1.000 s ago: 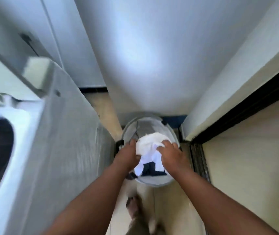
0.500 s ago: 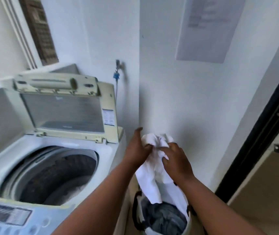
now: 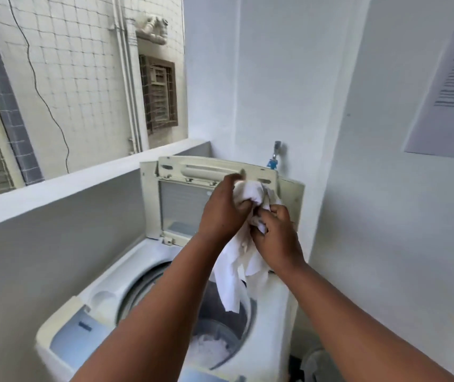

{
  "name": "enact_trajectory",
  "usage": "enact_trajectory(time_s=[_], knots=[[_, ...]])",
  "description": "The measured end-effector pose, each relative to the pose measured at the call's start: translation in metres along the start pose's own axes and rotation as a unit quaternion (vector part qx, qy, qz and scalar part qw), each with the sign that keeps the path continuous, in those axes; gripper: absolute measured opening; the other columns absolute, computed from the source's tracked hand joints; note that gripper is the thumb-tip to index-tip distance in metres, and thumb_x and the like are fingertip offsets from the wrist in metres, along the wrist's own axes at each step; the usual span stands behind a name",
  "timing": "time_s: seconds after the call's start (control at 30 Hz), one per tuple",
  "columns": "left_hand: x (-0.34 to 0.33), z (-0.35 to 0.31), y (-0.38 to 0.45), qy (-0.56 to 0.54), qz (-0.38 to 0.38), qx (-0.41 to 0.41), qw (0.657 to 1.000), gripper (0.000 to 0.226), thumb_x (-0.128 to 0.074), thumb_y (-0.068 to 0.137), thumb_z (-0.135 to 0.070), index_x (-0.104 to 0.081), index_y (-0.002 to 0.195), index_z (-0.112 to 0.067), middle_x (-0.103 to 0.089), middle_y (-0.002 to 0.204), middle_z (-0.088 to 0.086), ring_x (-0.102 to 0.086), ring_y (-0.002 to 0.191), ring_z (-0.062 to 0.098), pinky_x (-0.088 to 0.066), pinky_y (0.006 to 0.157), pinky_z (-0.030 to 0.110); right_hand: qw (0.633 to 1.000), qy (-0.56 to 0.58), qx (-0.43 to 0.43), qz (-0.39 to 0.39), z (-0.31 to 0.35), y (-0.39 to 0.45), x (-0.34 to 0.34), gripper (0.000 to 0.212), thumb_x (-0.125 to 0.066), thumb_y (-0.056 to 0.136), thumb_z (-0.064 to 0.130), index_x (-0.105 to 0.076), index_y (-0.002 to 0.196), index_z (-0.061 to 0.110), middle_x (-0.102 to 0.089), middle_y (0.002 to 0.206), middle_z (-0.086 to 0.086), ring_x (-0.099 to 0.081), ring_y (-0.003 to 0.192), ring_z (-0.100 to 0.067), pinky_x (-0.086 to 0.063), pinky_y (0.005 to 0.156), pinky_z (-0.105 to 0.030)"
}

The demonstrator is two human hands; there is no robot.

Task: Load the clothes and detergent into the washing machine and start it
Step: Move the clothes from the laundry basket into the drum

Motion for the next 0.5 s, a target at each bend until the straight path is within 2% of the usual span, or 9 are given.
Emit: enact_trajectory(time_s=[0.07,0.2,0.27,0.37,0.5], knots=[[0.013,0.044,0.011,0.014,0.018,0.011,1.0,0.046,-0.068,0.078,-0.023,-0.055,0.121,-0.018,-0.063,0.114,0.003,-0.058,0.106,0.021,-0.038,0.077,0.024,1.0,0.007,-0.004,0.022,0.01,0.008,-0.043,0.029,-0.066,0.083,0.009,-0.067,0.112,0.01,-0.052,0.117,-0.013,-0.062,0.097,-0.032,-0.048,0.076,-0.03],[0.03,0.134,0.026,0.015,0.079,0.067,0.994,0.042,-0.067,0.078,-0.022,-0.056,0.118,-0.017,-0.064,0.11,0.002,-0.06,0.101,0.02,-0.039,0.075,0.025,0.996,-0.014,-0.036,0.077,0.019,0.013,-0.125,0.026,-0.061,0.085,0.013,-0.067,0.111,0.012,-0.051,0.119,-0.012,-0.061,0.094,-0.031,-0.045,0.071,-0.029],[0.032,0.174,0.03,0.012,0.117,0.093,0.989,0.04,-0.068,0.078,-0.023,-0.056,0.116,-0.017,-0.064,0.104,-0.001,-0.06,0.096,0.017,-0.038,0.073,0.024,0.993,-0.032,-0.058,0.101,0.018,0.012,-0.158,0.027,-0.058,0.087,0.017,-0.067,0.113,0.015,-0.05,0.125,-0.01,-0.059,0.098,-0.03,-0.047,0.075,-0.032],[0.022,0.227,0.026,-0.002,0.169,0.141,0.975,0.037,-0.07,0.079,-0.027,-0.056,0.111,-0.016,-0.064,0.098,-0.003,-0.06,0.09,0.015,-0.042,0.073,0.025,0.984,-0.06,-0.089,0.142,0.007,0.006,-0.196,0.029,-0.055,0.089,0.018,-0.065,0.116,0.015,-0.047,0.133,-0.009,-0.057,0.102,-0.029,-0.046,0.076,-0.031],[-0.002,0.292,0.011,-0.025,0.218,0.199,0.955,0.032,-0.07,0.08,-0.027,-0.057,0.106,-0.016,-0.065,0.095,-0.002,-0.062,0.09,0.016,-0.044,0.072,0.026,0.964,-0.112,-0.106,0.216,-0.02,-0.009,-0.245,0.033,-0.055,0.087,0.021,-0.063,0.119,0.019,-0.048,0.126,-0.009,-0.055,0.105,-0.03,-0.046,0.078,-0.033]])
Point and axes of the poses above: each hand's wrist, its own y-axis towards the middle knuckle, its own x-axis out of the back of the hand, z = x × y, the point moved 3 cm from there along y, towards the middle knuckle
